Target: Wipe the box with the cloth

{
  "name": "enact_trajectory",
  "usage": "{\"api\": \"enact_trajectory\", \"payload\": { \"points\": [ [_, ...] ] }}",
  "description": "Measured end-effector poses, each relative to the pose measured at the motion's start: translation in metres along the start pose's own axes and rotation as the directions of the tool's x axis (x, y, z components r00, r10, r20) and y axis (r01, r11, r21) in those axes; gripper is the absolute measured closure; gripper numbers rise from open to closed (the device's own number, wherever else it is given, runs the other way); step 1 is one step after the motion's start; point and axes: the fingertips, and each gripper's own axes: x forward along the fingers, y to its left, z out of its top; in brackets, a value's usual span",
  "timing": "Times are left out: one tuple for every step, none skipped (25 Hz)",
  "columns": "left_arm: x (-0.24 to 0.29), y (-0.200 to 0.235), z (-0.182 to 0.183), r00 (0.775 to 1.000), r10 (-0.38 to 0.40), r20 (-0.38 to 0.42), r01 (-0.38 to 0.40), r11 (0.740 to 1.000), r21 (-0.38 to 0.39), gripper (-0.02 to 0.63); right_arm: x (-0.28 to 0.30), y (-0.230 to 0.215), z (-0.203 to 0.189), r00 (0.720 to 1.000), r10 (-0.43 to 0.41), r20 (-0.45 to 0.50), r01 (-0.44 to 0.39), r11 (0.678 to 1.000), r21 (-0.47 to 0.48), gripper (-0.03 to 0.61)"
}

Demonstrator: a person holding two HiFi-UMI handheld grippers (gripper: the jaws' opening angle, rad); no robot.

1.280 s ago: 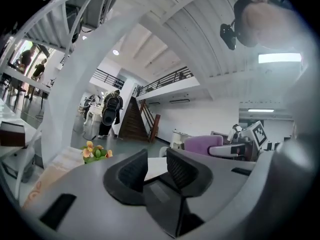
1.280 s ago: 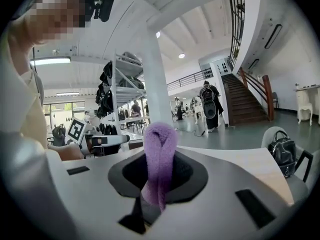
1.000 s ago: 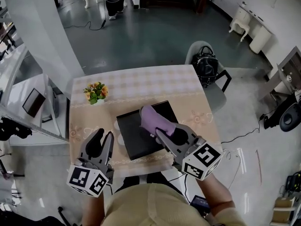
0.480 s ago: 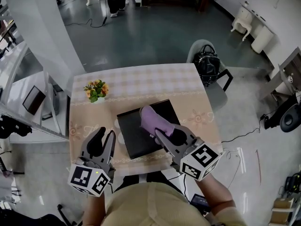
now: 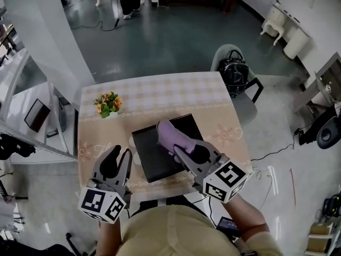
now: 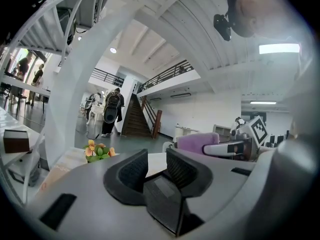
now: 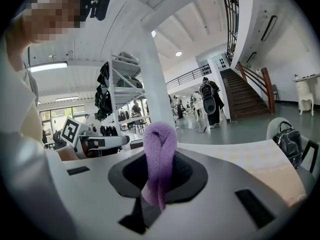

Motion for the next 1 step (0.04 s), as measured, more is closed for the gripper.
{"api": "enact_trajectory", "payload": {
  "points": [
    [0.0005,-0.0002,-0.0003,1.000,0.000,0.000,0.000,1.000,-0.002,0.500,0.0005,-0.0005,0.0003,1.000,0.001,-0.002,-0.001,1.000,-0.003,0.505]
  ]
}}
